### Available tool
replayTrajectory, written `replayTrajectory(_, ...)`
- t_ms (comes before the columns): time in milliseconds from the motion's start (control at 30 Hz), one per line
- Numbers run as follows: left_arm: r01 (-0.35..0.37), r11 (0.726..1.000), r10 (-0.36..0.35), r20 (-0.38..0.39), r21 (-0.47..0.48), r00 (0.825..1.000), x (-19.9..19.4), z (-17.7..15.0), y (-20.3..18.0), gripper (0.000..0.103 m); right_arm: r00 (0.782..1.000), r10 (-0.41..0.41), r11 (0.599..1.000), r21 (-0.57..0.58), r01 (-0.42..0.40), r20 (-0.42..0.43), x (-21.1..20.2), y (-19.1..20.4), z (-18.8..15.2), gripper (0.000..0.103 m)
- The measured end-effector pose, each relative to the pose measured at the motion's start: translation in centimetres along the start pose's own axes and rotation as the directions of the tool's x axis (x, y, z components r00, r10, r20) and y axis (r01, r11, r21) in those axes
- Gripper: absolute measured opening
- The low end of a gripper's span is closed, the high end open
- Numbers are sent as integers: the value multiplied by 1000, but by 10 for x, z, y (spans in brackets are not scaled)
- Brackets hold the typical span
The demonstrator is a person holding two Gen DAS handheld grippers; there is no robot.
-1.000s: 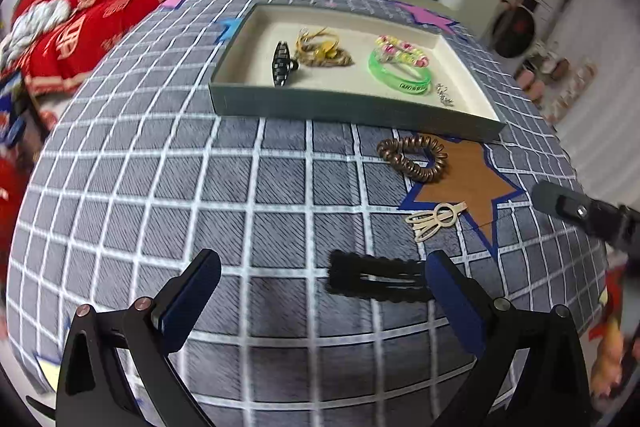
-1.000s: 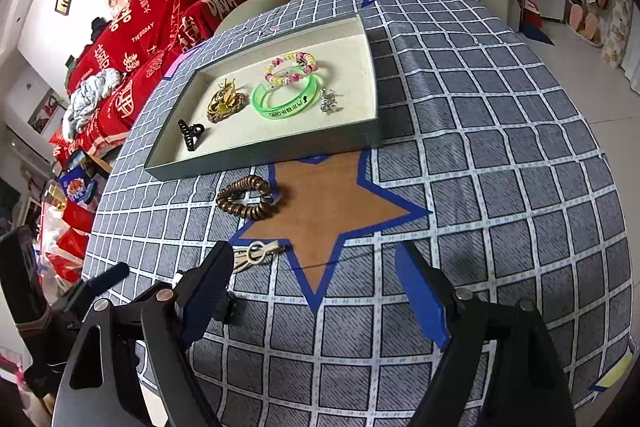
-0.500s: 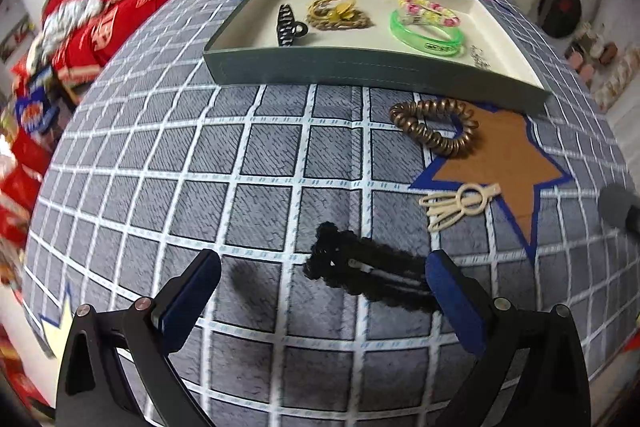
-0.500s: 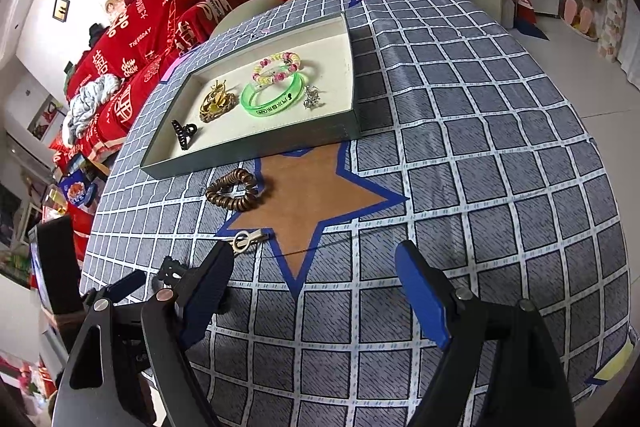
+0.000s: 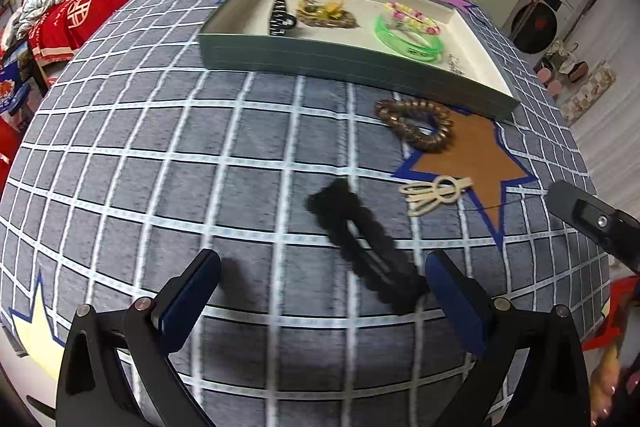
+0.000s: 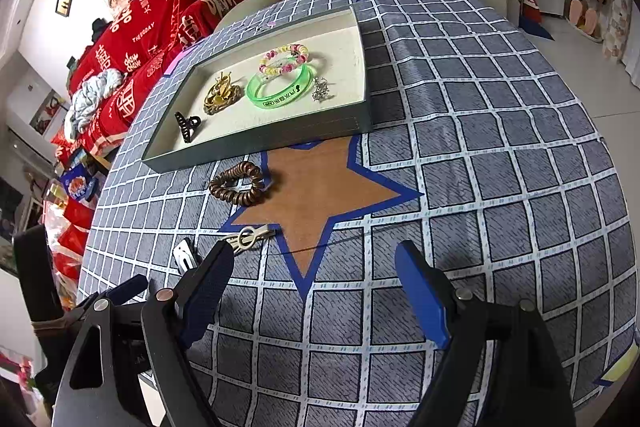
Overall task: Organize jewelry
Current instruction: 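Move both tools toward the black snap hair clip and brown coil hair tie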
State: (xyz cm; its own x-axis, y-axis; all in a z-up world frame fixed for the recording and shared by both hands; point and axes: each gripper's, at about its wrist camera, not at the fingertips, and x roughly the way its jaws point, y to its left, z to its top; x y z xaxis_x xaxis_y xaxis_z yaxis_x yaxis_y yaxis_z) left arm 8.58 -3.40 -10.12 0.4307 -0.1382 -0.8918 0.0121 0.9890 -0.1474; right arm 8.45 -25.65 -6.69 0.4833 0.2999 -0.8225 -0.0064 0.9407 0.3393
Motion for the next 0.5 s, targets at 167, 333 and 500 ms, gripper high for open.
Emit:
replayTrajectory(167,-54,998,54,1,36,999,5,-2,-13,103,1000,-21,999,-48,20,-15,11,7,13,85)
replayTrajectory(333,-87,995,87,12,56,996,8,-2,-17,103,999,-10,992,-126,4,-42,29,26,34,85)
replayTrajectory(500,-100,991,98,26,84,995,11,0,-22,101,996,-1,983,-185,-16,-92,56,45,46,85)
